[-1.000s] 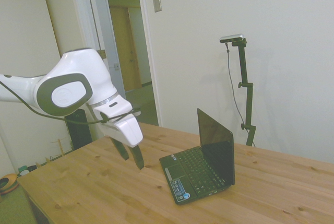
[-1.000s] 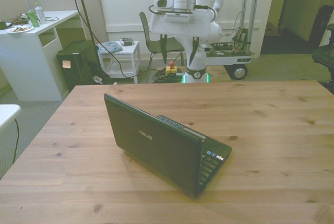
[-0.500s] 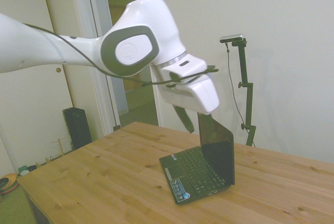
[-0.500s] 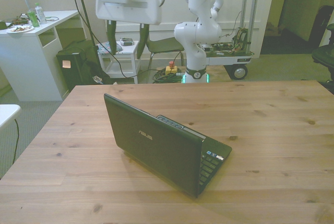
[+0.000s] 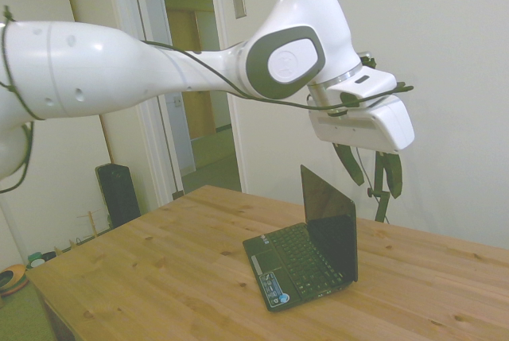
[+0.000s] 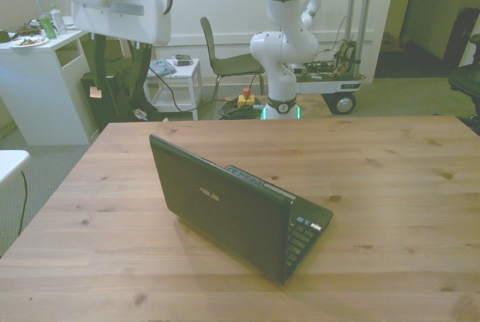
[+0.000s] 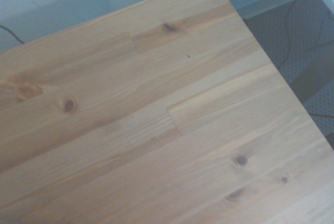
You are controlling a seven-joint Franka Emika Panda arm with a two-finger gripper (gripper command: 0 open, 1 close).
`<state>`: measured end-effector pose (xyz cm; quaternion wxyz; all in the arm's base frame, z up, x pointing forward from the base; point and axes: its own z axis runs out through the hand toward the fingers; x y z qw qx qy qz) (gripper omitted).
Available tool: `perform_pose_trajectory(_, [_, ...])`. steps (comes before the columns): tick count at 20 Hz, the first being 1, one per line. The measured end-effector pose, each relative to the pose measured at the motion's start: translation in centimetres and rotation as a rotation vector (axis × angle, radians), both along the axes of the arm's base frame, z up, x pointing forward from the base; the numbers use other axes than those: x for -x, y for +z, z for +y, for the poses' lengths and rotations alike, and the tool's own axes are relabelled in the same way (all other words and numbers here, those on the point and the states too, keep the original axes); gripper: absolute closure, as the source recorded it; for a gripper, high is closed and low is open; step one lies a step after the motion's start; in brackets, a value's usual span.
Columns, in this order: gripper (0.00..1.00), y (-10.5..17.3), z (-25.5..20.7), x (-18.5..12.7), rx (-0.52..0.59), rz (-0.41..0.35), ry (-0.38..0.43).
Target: Close the laptop
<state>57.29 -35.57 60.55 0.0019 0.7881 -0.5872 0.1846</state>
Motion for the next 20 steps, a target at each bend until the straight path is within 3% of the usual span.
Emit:
perform_pose_trajectory(4, [0.00,0.1,1.8,-4.5,0.015,0.003,0.042])
perform_pose_trajectory(5, [1.00,0.2,2.3,-5.4,0.013,0.006,0.051])
perform_pose_trajectory(12, [1.00,-1.7,5.2,-10.4,-0.025,0.039,0.101])
perform_pose_trajectory(20, [1.00,-3.0,4.6,-10.4,-0.058,0.065,0.093])
